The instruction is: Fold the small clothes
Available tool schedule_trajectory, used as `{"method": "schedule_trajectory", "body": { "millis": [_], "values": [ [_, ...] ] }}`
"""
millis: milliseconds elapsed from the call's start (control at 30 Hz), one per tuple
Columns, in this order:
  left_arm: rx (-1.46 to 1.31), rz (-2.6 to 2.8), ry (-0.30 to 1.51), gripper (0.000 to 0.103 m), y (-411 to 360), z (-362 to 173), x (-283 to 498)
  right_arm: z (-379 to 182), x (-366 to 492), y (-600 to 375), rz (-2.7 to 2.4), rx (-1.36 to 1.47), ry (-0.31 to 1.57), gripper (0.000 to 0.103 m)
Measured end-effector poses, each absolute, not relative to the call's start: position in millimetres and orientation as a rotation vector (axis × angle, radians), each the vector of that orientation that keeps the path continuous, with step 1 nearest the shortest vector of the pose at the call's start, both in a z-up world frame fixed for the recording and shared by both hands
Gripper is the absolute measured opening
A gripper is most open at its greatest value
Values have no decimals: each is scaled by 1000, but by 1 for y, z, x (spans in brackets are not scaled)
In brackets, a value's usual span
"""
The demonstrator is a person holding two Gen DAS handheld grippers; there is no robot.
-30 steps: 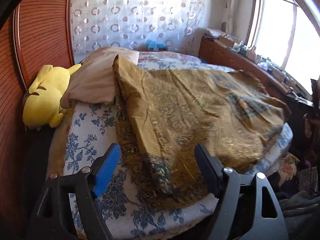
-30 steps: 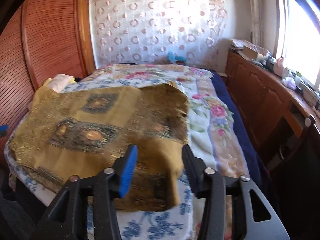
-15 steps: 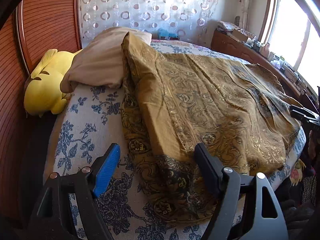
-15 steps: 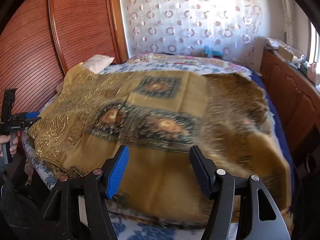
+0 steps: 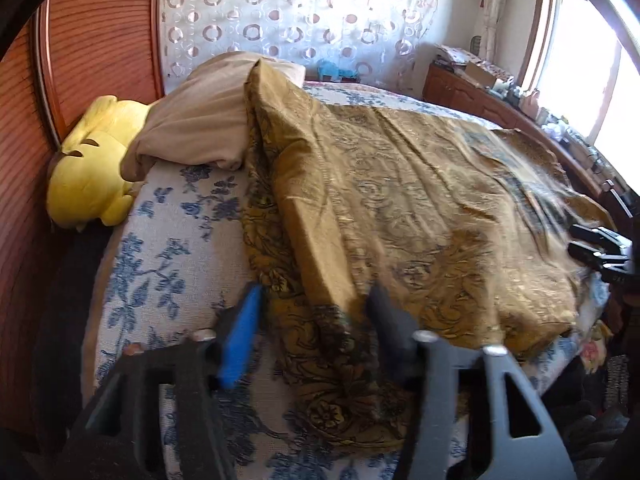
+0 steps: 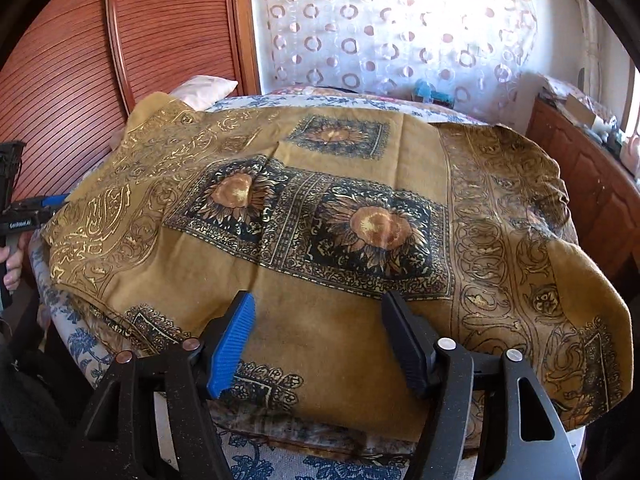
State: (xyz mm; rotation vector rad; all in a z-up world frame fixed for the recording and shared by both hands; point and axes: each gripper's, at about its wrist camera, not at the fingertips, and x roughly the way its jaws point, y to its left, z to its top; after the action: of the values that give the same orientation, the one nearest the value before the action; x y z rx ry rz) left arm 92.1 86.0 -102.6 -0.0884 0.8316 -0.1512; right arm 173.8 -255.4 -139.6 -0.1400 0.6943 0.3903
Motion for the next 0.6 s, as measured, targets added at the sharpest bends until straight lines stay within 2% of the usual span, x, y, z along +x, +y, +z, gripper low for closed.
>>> {"method": "schedule_trajectory", "body": {
  "millis": [67,100,133,600],
  "values": [
    [-97,-171,839,23,84,-101,92,-141,171,-252,388,-154,689,73],
    [-101,-176,839,19,83,-101,91,-141,171,-250,385,-165,687,75],
    [-92,-162,829,9,82,-98,90,-143,169,-248,382,-175,683,75],
    [-45,-305,662,5,33,-25,95,-124,160,-256,345,-126,703,78]
  ]
}}
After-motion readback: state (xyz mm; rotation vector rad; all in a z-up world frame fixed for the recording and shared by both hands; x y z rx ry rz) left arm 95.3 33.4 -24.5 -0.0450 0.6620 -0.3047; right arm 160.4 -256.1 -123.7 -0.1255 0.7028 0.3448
